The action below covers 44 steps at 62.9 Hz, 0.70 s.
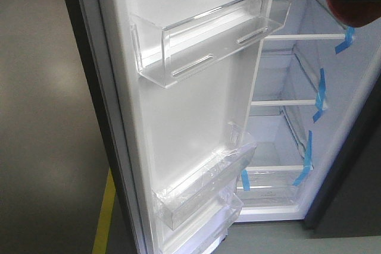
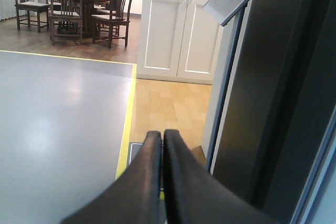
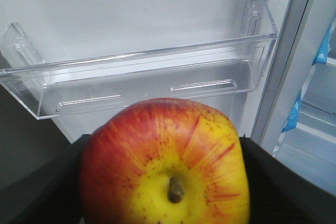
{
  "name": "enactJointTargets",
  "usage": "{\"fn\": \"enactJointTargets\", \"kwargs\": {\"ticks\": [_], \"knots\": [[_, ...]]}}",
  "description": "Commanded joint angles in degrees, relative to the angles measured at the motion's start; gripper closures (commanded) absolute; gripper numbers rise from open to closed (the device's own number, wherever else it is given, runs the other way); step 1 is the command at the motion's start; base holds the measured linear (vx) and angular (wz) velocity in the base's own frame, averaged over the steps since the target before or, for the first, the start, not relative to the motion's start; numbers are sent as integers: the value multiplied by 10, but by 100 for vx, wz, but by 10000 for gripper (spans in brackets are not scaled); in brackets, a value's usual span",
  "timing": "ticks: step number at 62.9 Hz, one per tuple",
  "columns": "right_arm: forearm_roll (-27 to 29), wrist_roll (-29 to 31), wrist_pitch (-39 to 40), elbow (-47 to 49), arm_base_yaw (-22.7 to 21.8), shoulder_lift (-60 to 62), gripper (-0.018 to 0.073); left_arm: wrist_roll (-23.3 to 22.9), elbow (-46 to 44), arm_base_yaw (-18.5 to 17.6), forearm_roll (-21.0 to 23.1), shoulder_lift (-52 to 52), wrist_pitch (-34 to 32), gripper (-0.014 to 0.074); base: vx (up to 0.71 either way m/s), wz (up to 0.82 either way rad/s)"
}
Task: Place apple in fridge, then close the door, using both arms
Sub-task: 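Move the right gripper with the apple over the upper door bin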
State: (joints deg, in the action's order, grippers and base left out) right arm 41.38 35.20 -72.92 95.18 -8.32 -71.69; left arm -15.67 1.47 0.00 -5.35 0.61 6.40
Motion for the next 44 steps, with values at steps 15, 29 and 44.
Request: {"fn": "enactJointTargets", "kwargs": {"ticks": [15, 29, 44], "knots": [[29, 7, 31, 16, -1, 13, 514, -3, 12, 0, 0, 3, -43, 603, 0, 0], [29, 7, 31, 16, -1, 13, 514, -3, 12, 0, 0, 3, -43, 603, 0, 0], [92, 8, 128, 16, -1, 10, 514, -3, 12, 0, 0, 3, -43, 603, 0, 0]]}}
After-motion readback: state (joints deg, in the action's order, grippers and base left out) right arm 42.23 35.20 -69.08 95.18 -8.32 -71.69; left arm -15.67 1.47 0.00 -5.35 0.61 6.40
